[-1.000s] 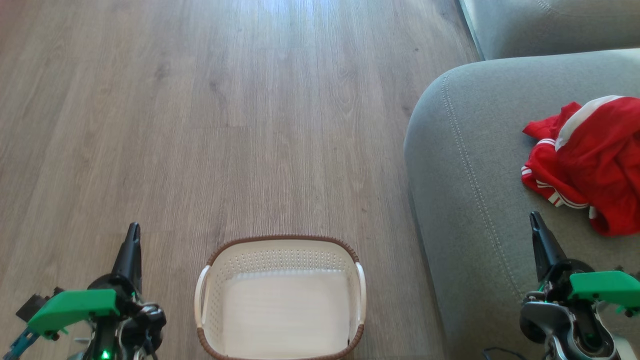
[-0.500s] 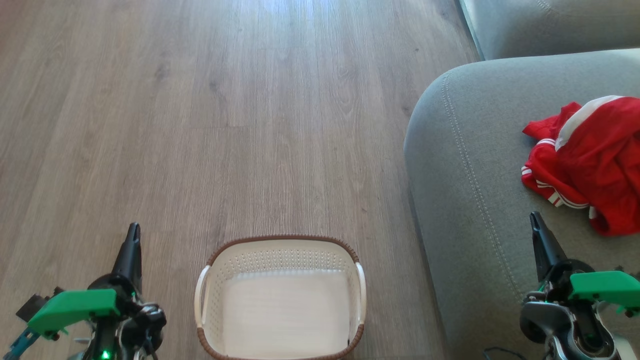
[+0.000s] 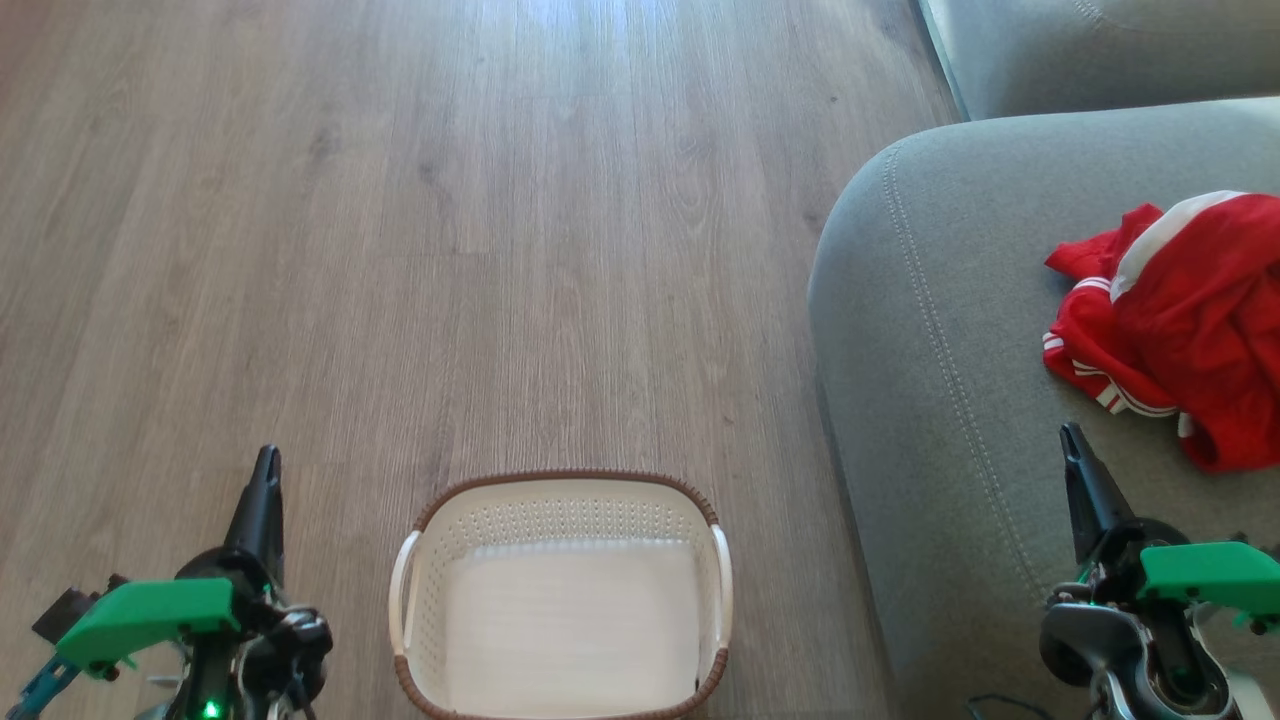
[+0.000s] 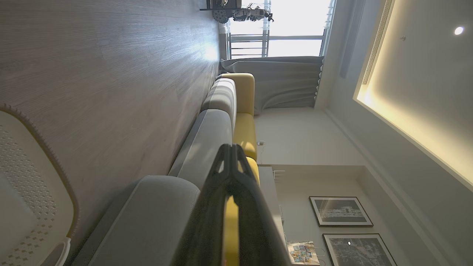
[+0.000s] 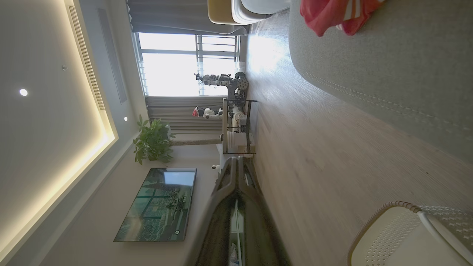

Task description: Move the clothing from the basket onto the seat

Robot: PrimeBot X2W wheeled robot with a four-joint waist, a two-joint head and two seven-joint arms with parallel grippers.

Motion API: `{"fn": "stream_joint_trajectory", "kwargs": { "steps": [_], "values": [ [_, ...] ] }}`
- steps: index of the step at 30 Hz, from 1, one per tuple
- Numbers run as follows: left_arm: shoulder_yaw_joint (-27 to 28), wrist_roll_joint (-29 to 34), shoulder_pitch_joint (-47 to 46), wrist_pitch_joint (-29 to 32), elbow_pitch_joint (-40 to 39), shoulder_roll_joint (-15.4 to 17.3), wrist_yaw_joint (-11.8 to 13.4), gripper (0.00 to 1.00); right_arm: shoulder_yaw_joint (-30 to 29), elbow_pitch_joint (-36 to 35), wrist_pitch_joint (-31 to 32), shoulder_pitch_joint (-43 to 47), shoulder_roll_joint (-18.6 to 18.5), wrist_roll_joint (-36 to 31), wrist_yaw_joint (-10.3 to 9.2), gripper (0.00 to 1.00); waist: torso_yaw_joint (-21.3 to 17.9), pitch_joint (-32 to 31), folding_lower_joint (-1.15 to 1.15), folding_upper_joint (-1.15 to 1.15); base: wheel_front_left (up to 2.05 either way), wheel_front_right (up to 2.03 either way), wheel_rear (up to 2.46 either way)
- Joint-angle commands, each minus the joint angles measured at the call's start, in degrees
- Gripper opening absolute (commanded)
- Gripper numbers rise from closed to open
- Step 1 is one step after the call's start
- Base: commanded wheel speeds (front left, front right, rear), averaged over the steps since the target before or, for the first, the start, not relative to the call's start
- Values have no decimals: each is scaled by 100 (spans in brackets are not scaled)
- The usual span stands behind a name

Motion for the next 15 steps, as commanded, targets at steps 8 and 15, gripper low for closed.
{"fn": "stream_joint_trajectory", "kwargs": {
  "steps": [8, 15],
  "values": [
    [210, -13, -283, 44, -155, 44, -38, 0, 92, -185, 43, -287, 33, 0, 0, 0, 0, 0, 0, 0, 0, 0, 0],
    [210, -13, -283, 44, -155, 44, -38, 0, 88, -185, 46, -287, 35, -3, 0, 0, 0, 0, 0, 0, 0, 0, 0]
  ]
}}
